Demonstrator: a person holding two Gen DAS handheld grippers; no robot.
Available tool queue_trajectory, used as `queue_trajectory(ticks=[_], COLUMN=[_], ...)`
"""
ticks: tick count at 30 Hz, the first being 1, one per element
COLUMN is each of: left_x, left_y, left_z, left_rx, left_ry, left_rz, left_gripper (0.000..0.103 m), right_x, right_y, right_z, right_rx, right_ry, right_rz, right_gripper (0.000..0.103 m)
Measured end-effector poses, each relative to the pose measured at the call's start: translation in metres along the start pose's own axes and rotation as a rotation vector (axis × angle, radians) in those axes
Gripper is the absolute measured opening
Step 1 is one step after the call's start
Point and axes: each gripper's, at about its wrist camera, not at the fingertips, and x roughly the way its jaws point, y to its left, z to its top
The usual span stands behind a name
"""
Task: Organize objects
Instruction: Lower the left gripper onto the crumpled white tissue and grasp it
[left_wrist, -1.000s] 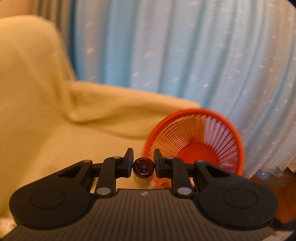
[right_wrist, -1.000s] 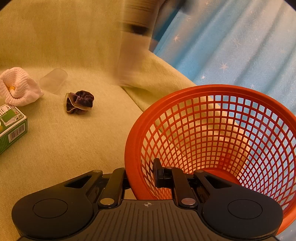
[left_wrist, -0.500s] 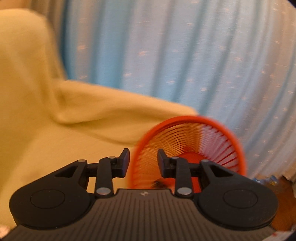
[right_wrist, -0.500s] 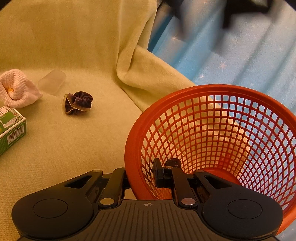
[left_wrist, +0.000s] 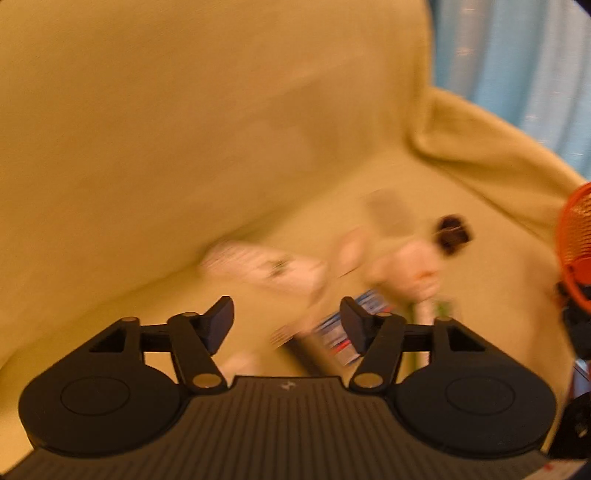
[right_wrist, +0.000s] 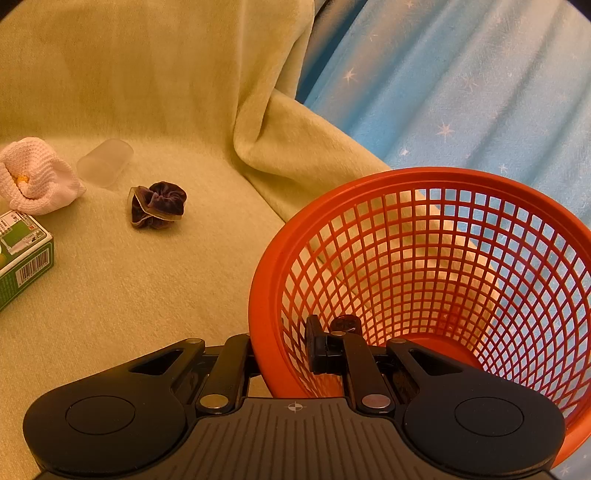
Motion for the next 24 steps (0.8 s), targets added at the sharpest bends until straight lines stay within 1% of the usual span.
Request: queue_trajectory(ticks=[4,8,12,14,16,17,19,20,21,22,24], left_x=[0.007,0.014,0.020,0.023,0.025,0.027,0.030,0.031,0.032,0.032,0.032], left_y=[0.019,0.022,0.015,0.014,0.015,0.014,0.016,0.016,0.016,0.016,0.016], left_z=[-0.024,-0.049,-0.061,-0.065,-0.069,-0.071,-0.072,-0.072,-0.073,-0.073,-0.073], left_rx=[0.010,-0.009,0.010,0.018,0.024,0.027,0.025,0.024,0.024,0.024,0.028], left_ry=[0.054,0.112,0.135,0.149,0.164,0.171,0.188,0.198,0.204,0.205,0.207], left_rz=[0.071,0.053,0.036,0.045,0.052,0.055,0.056,0.058,0.063,0.063,0.066], left_gripper=[0.076,0.076,0.075,0.072,0.064,0.062,0.051,0.049,0.045,0.038,0.031], right_x=[-0.002,-0.002,-0.002,-0.004,-0.004,-0.004,-0.004,-0.005,-0.005,-0.005,-0.005], right_y=[0.001,0.003,0.004,0.004,0.004,0.004,0.004,0.004,0.004,0.004,0.004], right_z=[-0.001,-0.001,-0.003,-0.004,-0.004,-0.004,-0.004,-0.004,-0.004,-0.004,-0.005], right_rx=[-0.005,-0.009,-0.021,-0.022,-0.021,-0.022,-0.023,-0.025,-0.026,-0.028,-0.027], right_ry=[0.001,0.002,0.005,0.005,0.005,0.005,0.005,0.005,0.006,0.006,0.006], right_rz=[-0.002,-0.004,-0.006,-0.006,-0.006,-0.006,-0.007,-0.007,-0.007,-0.007,-0.007], right_gripper=[0.008,0.008,0.008,0.008,0.008,0.008,0.008,0.008,0.008,0.008,0.008])
